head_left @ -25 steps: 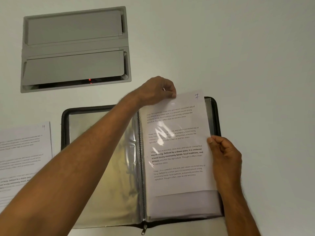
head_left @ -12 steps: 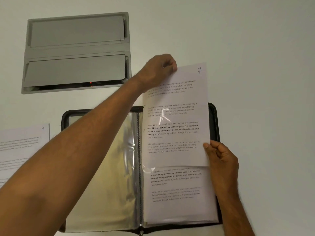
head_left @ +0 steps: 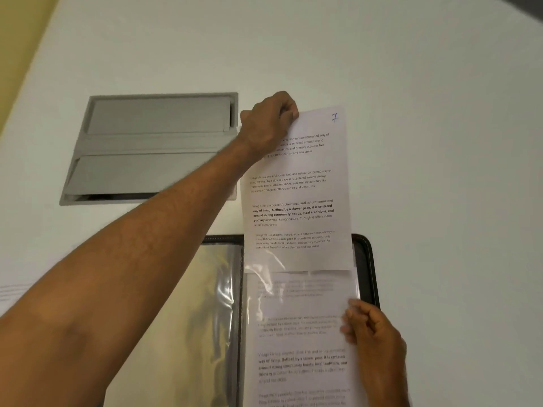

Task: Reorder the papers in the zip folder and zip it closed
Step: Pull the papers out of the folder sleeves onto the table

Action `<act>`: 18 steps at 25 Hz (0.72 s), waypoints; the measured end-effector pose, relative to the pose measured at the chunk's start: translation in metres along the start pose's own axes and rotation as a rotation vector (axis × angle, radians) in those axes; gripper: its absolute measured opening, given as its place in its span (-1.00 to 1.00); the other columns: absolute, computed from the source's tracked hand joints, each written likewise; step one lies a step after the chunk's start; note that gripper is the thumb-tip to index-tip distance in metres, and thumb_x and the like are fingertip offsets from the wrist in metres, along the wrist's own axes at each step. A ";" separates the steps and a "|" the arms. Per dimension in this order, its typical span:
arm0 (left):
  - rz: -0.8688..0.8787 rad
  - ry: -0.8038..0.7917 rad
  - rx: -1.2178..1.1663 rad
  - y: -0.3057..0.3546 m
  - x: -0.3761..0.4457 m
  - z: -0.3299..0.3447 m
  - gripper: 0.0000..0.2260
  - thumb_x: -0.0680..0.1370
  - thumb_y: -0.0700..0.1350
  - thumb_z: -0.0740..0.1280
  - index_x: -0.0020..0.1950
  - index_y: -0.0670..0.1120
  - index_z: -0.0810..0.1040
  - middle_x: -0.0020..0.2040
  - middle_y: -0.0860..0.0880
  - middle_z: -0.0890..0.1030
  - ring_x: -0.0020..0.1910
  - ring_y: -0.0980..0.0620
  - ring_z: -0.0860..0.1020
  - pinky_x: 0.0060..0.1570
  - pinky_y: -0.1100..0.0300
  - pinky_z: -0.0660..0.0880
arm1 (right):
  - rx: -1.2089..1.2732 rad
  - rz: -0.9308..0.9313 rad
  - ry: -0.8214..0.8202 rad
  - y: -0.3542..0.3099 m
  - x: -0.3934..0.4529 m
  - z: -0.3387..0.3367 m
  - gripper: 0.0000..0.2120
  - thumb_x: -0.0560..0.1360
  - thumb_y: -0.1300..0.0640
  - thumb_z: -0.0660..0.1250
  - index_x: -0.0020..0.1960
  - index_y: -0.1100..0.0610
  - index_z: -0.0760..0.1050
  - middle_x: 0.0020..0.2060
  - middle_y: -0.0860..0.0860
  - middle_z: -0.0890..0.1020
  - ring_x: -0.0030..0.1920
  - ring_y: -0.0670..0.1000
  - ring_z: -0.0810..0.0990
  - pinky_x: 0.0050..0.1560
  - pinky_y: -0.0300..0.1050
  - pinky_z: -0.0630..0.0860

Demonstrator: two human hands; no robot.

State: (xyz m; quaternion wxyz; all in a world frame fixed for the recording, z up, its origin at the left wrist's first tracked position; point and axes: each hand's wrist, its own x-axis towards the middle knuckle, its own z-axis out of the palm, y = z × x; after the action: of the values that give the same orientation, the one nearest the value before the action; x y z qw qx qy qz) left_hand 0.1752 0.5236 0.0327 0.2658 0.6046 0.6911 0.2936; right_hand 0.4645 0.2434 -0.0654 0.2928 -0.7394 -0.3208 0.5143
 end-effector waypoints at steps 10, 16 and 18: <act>0.237 0.169 0.092 0.059 -0.012 -0.063 -0.87 0.68 -0.07 0.20 -0.01 -0.01 0.51 -0.22 0.18 0.53 -0.13 0.20 0.52 0.16 0.12 0.16 | -0.376 -0.149 0.046 -0.041 -0.001 0.021 -0.55 0.56 0.00 0.44 0.40 -0.06 0.41 0.21 -0.12 0.43 0.13 -0.05 0.57 0.16 0.04 0.61; 0.339 0.116 0.134 0.089 -0.087 -0.100 -0.90 0.68 -0.06 0.23 0.02 0.02 0.52 -0.13 0.16 0.58 -0.09 0.16 0.52 0.20 0.13 0.19 | -0.144 -0.306 0.004 -0.100 0.003 0.055 -0.26 0.50 -0.09 0.51 0.56 -0.16 0.21 0.48 -0.13 0.31 0.40 -0.11 0.37 0.38 0.01 0.48; 0.336 0.043 0.148 0.096 -0.111 -0.111 -0.91 0.68 -0.04 0.24 0.03 0.03 0.53 -0.11 0.17 0.59 -0.08 0.15 0.52 0.23 0.09 0.25 | -0.046 -0.337 -0.034 -0.118 0.002 0.059 -0.13 0.45 -0.05 0.57 0.60 -0.18 0.14 0.54 -0.08 0.28 0.41 -0.12 0.33 0.34 -0.07 0.44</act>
State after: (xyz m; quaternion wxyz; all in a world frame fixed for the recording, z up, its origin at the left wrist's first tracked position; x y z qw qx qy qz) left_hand 0.1748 0.4136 0.1799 0.1529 0.7231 0.6054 0.2953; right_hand 0.3887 0.3243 0.0061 0.3526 -0.6728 -0.4568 0.4630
